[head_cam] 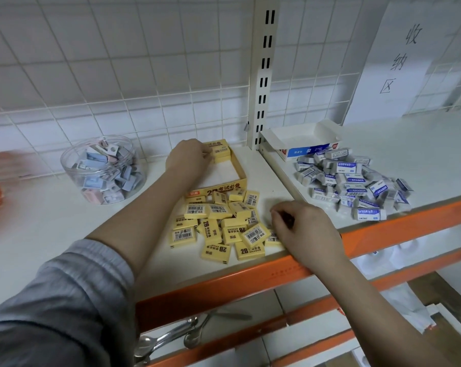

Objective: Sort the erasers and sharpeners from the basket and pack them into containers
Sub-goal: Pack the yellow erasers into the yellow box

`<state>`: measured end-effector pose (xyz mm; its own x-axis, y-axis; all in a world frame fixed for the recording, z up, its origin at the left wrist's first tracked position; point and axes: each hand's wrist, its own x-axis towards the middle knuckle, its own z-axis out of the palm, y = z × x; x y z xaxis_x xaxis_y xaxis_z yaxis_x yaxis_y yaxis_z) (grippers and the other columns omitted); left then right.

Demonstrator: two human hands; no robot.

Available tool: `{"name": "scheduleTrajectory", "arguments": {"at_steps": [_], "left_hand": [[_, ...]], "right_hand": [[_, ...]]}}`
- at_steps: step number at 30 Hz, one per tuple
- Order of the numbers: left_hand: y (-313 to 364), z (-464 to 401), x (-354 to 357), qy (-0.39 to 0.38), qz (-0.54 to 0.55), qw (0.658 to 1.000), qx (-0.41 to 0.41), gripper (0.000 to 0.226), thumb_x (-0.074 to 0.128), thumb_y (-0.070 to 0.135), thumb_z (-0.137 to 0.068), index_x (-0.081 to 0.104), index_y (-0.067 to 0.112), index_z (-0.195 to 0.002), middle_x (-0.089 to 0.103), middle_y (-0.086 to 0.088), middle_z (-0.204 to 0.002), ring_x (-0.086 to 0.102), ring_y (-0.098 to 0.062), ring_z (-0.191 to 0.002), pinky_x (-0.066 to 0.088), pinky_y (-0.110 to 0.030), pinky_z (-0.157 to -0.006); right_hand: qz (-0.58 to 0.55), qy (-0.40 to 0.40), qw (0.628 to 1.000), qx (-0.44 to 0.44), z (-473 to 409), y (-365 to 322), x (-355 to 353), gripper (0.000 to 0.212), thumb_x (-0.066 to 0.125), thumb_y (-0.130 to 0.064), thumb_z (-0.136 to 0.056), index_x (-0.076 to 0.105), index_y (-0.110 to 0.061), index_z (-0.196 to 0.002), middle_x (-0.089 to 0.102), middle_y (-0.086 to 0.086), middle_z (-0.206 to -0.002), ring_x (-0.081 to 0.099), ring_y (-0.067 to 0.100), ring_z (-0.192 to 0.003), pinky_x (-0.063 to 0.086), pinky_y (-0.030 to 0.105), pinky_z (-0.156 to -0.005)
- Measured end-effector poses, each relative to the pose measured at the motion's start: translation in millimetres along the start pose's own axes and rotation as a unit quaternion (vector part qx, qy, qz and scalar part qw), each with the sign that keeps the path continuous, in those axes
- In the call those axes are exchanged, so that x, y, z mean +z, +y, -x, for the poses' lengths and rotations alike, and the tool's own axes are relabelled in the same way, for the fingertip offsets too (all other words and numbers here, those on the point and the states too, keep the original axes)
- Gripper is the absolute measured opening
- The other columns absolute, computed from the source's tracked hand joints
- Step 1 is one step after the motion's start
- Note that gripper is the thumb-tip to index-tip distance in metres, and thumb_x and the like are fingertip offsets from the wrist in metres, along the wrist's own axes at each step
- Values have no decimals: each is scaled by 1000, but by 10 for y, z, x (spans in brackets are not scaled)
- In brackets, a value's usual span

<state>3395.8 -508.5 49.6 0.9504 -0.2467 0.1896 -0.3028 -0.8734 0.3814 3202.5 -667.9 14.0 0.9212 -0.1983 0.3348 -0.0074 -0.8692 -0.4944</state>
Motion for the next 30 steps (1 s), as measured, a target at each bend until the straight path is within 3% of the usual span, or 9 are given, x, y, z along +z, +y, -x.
{"name": "scheduleTrajectory", "arguments": {"at_steps": [2, 7, 9, 13, 16, 20, 25, 27, 30], "left_hand": [[-4, 134, -123, -5, -2, 1000, 9, 25, 51, 26, -95, 67, 23, -113, 66, 0, -114, 61, -22, -94, 48, -30, -74], [-92, 667, -433, -45, 20, 999, 9, 27, 56, 29, -92, 66, 22, -116, 65, 1, -119, 58, -16, -109, 41, -27, -90], [-164, 953, -500, -44, 42, 998, -12, 26, 58, 31, -91, 68, 22, -113, 67, 4, -115, 60, -12, -105, 42, -25, -90], [-233, 1466, -487, -34, 92, 993, -71, 29, 61, 37, -88, 68, 25, -113, 66, 9, -115, 59, -7, -104, 39, -20, -84], [-269, 1681, -381, -40, 110, 988, -100, 35, 68, 36, -82, 67, 26, -115, 64, 8, -119, 57, -5, -103, 35, -15, -81], [-288, 1778, -274, -14, 103, 992, -72, 43, 75, 20, -77, 65, 22, -118, 61, 3, -124, 56, -11, -109, 27, -4, -84], [-241, 1848, -245, 13, 97, 992, -75, 39, 73, 25, -79, 66, 20, -117, 59, 1, -122, 57, -13, -106, 28, -4, -83], [-229, 1899, -262, 12, 102, 992, -77, 37, 71, 29, -81, 66, 23, -117, 64, 1, -116, 59, -11, -96, 32, -6, -76], [-229, 1995, -315, 36, 108, 990, -86, 33, 69, 33, -83, 66, 28, -115, 67, 5, -106, 58, -7, -88, 35, -9, -71]], "right_hand": [[-3, -7, 1000, -5, -9, -3, -8, 16, 57, -18, -89, 71, -16, -85, 67, -1, -77, 58, 15, -69, 42, 23, -59], [-54, -15, 998, 0, -65, -30, -49, 15, 58, -14, -88, 72, -17, -81, 69, -1, -73, 61, 15, -65, 44, 24, -62], [-76, -22, 997, -6, -102, -70, -66, 17, 57, -15, -88, 71, -17, -79, 70, -2, -73, 62, 13, -66, 45, 24, -64], [-89, -46, 995, -13, -174, -176, -65, 16, 56, -22, -90, 72, -25, -87, 66, -12, -78, 59, 1, -69, 43, 9, -62], [-88, -67, 994, -20, -204, -252, -44, 17, 55, -29, -91, 71, -29, -95, 68, -14, -87, 61, 0, -69, 47, 12, -61], [-63, -119, 990, -43, -206, -384, -81, 24, 55, -43, -91, 69, -28, -105, 66, -12, -93, 59, 3, -84, 38, 2, -62], [-39, -165, 985, -22, -249, -456, -84, 41, 60, -47, -86, 61, -28, -123, 63, -5, -122, 58, 9, -107, 34, 16, -79], [-38, -171, 984, -18, -272, -446, -66, 39, 62, -43, -87, 62, -27, -122, 64, -4, -121, 58, 9, -103, 35, 14, -74], [-43, -155, 987, -14, -305, -430, -50, 33, 61, -36, -88, 65, -26, -120, 66, -6, -112, 57, 3, -78, 34, 3, -57]]}}
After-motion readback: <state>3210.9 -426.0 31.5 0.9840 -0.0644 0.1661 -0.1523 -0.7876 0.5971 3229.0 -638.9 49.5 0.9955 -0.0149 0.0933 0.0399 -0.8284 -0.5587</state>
